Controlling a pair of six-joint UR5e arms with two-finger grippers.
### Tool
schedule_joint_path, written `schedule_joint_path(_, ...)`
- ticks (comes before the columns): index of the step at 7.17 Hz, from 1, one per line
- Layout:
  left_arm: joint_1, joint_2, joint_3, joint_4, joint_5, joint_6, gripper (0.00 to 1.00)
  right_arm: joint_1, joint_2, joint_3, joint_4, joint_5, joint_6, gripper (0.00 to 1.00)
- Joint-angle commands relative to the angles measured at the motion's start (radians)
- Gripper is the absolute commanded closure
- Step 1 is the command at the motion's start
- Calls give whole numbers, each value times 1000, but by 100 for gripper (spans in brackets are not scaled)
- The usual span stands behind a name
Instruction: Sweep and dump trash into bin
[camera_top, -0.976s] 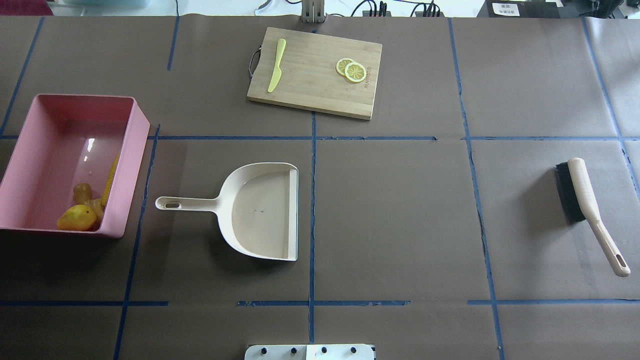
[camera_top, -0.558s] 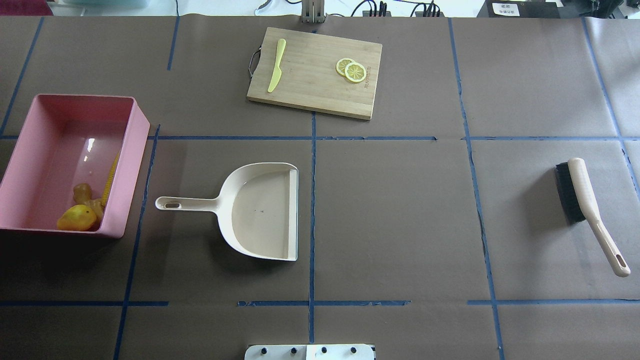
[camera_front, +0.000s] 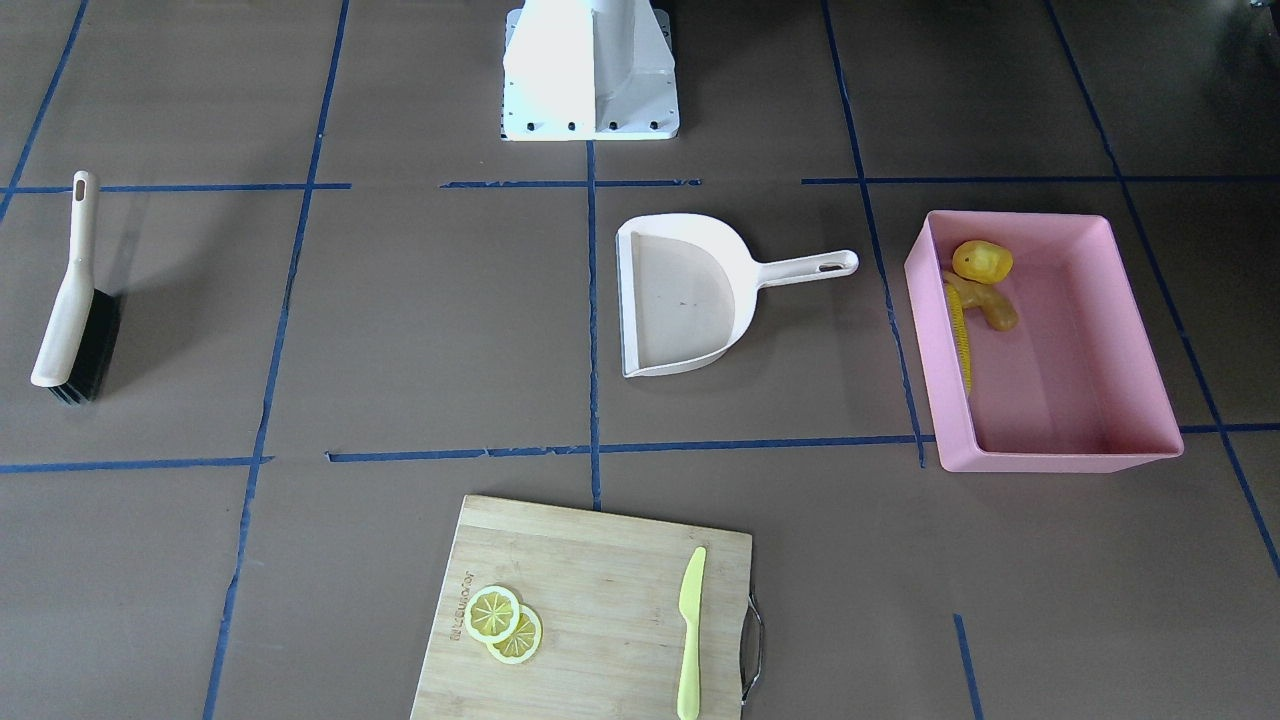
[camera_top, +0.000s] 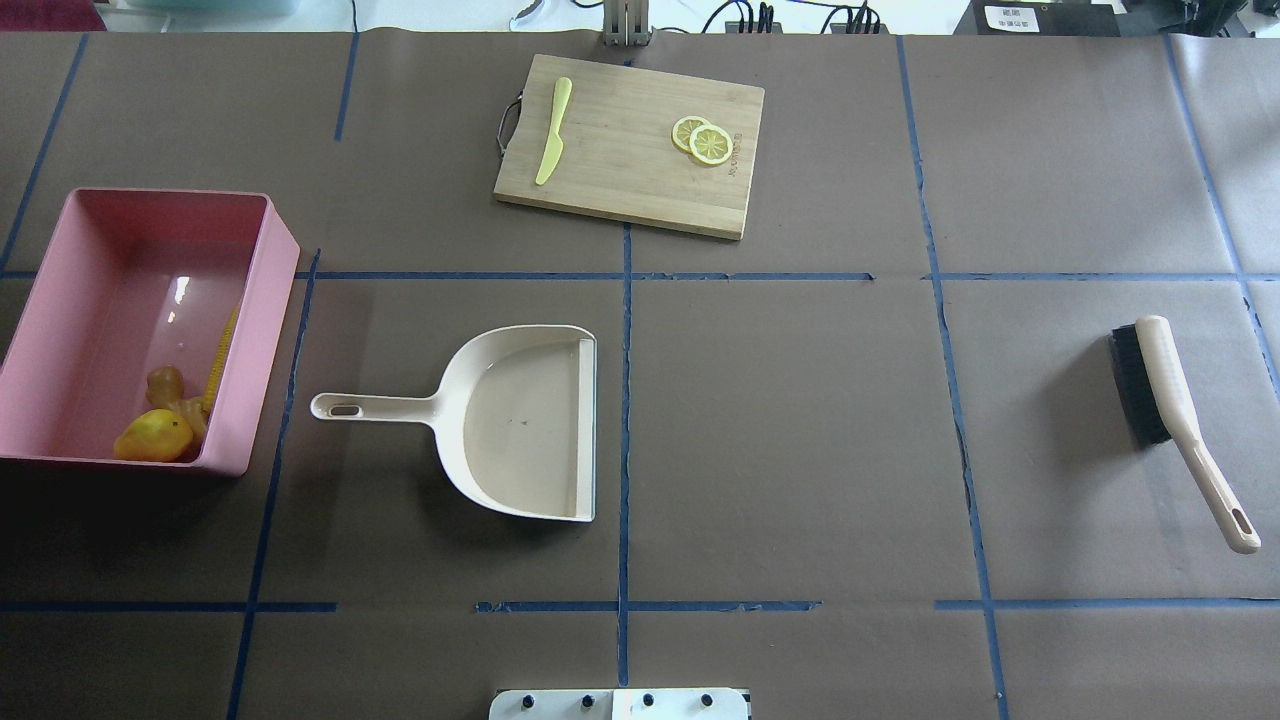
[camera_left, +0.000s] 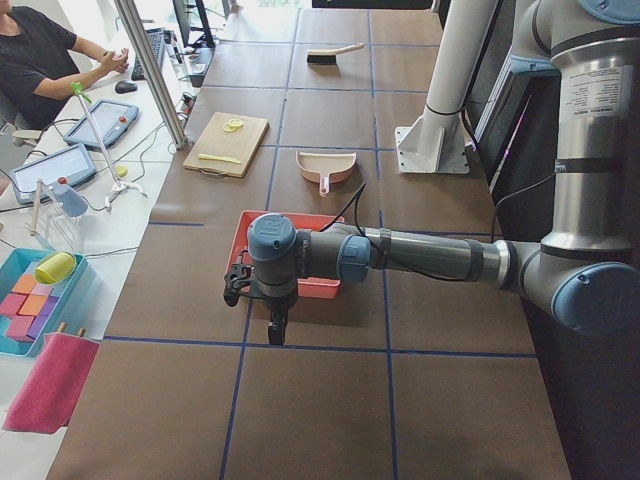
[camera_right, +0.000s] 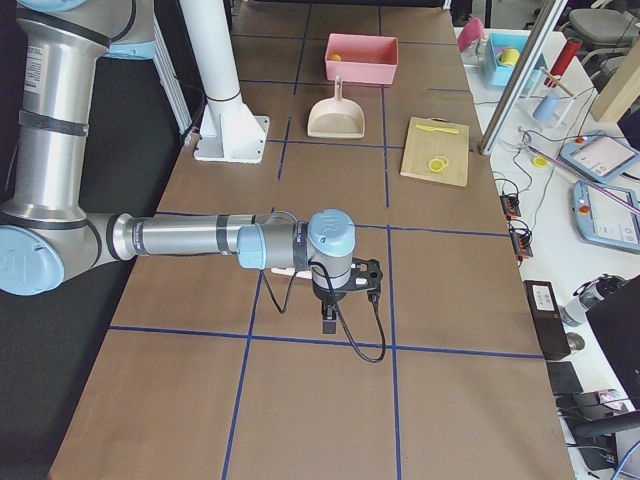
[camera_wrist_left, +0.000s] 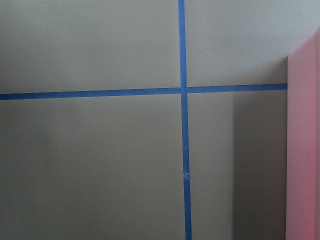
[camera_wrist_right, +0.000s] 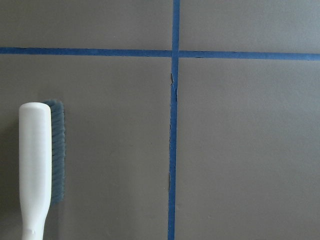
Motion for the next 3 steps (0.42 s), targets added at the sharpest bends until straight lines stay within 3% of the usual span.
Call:
schedule_joint_path(1,-1,4,13,-1,-3,35,0,0,6,0,1,0,2,0)
schedule_joint_path(3,0,-5,-4,2,0,33,0,0,6,3,1,8,2,0)
